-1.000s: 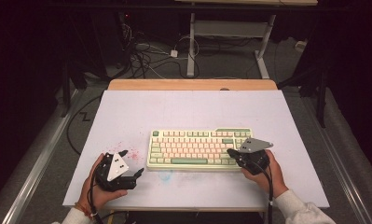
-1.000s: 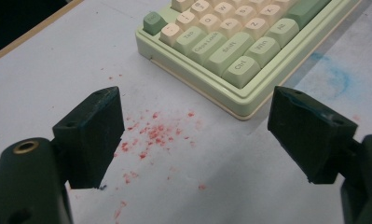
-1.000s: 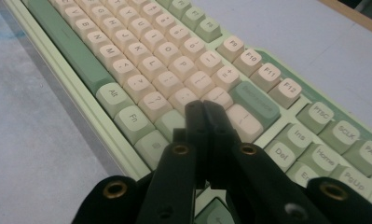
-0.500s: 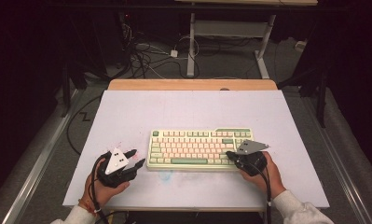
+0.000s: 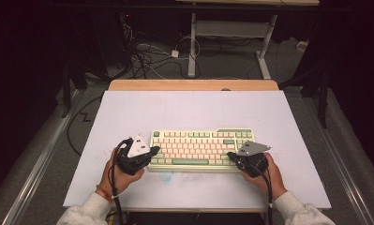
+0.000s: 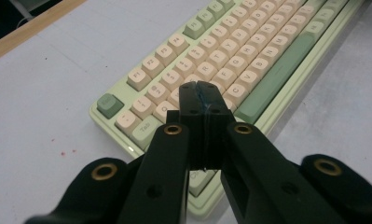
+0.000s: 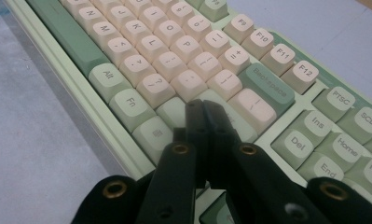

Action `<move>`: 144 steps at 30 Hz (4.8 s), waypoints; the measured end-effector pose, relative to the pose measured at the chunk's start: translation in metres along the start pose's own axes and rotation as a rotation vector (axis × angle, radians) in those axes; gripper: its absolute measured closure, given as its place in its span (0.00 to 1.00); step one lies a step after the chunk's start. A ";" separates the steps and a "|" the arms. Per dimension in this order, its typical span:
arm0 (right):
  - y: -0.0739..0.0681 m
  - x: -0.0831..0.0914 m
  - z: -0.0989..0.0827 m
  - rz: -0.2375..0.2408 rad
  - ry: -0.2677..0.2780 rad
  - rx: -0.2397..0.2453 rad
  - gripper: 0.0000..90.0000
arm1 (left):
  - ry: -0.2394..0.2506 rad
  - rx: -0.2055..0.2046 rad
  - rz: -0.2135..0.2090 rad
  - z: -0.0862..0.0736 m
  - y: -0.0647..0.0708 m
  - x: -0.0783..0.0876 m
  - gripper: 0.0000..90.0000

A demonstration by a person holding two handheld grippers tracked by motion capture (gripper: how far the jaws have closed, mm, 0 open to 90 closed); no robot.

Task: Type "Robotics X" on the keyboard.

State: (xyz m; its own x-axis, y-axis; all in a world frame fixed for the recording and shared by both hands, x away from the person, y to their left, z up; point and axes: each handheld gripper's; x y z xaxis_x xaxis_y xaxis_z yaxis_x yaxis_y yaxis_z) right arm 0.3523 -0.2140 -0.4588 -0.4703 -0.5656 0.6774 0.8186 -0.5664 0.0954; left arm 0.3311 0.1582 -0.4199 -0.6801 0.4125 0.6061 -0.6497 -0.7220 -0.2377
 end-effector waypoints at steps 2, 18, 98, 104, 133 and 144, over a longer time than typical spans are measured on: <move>0.000 0.000 0.000 0.000 0.001 -0.002 1.00 | -0.017 0.004 -0.026 0.008 0.001 -0.009 0.97; -0.002 0.000 -0.001 -0.011 0.003 0.004 1.00 | -0.094 -0.063 -0.069 0.041 0.015 -0.056 0.97; -0.003 0.038 0.014 -0.040 0.102 0.022 1.00 | 0.060 -0.133 0.164 -0.031 0.004 0.003 0.19; -0.002 0.034 0.019 -0.031 0.099 0.028 1.00 | 0.043 -0.114 0.171 -0.047 0.002 0.007 0.19; 0.005 -0.013 0.065 0.013 0.044 0.043 1.00 | 0.020 -0.078 0.158 -0.067 0.001 0.012 0.18; -0.001 -0.034 0.067 0.041 0.003 0.044 1.00 | 0.018 -0.076 0.154 -0.067 0.000 0.012 0.18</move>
State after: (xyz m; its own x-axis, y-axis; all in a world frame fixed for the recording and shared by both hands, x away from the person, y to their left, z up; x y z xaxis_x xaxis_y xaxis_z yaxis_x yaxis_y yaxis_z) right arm 0.3896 -0.1547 -0.4331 -0.4370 -0.5895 0.6793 0.8507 -0.5161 0.0995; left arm 0.3000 0.2002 -0.4638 -0.7793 0.3107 0.5442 -0.5607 -0.7336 -0.3840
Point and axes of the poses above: each handheld gripper's, and its own axes: x roughly backward along the jaws, z roughly out of its top, y roughly to its right, and after that the axes turned 9 degrees about z, right-handed
